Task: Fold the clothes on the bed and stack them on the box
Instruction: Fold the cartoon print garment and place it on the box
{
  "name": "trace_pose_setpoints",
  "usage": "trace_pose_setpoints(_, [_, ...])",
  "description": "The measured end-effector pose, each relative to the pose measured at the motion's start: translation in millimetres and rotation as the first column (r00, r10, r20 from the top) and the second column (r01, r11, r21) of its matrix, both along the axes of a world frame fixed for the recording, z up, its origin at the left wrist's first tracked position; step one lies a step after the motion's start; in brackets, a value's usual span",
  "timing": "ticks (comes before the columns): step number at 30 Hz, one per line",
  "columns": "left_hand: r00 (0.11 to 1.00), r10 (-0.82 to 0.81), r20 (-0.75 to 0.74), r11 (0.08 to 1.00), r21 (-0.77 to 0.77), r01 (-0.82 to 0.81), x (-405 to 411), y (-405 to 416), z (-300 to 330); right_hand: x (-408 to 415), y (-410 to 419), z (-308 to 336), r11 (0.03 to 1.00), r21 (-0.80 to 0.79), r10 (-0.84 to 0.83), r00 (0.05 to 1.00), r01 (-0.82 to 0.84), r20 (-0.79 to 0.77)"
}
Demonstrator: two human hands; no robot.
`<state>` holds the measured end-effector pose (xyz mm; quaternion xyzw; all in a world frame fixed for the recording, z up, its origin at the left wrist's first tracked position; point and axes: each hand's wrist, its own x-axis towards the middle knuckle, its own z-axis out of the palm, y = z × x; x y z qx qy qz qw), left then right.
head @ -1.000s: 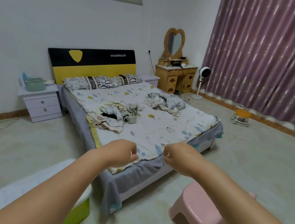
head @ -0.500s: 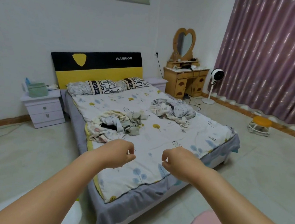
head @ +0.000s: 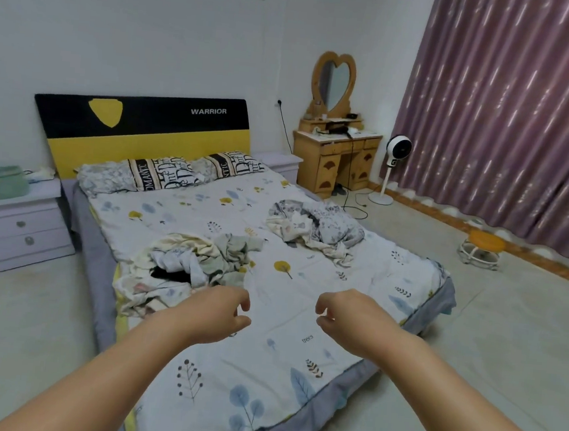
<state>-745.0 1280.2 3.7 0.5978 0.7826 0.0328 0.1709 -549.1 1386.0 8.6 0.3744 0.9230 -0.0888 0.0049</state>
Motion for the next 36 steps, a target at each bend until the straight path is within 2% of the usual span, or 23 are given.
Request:
trace_pose_setpoints(10, [0.999,-0.033,0.009,0.998,-0.059,0.033,-31.8,110.7,-16.9,-32.6,107.7,-8.2,0.998,-0.034,-0.046,0.999,0.046,-0.002])
trace_pose_setpoints(20, [0.998,0.058,0.030,0.998,-0.039,-0.057,-36.7,215.0,-24.8,-43.7,227.5,-25.7,0.998,-0.068,-0.005,1.000,0.005,0.007])
trace_pose_setpoints(28, [0.994,0.104,0.044,0.992,-0.080,-0.100,-72.3,264.2,-43.7,-82.6,278.2,-58.4,0.985,-0.170,0.039,0.998,-0.031,0.042])
trace_pose_setpoints(36, [0.998,0.035,0.056,0.996,-0.084,-0.030,-120.4,324.3,-63.5,-129.6,322.5,-66.7,0.985,-0.173,0.006,0.996,0.009,0.087])
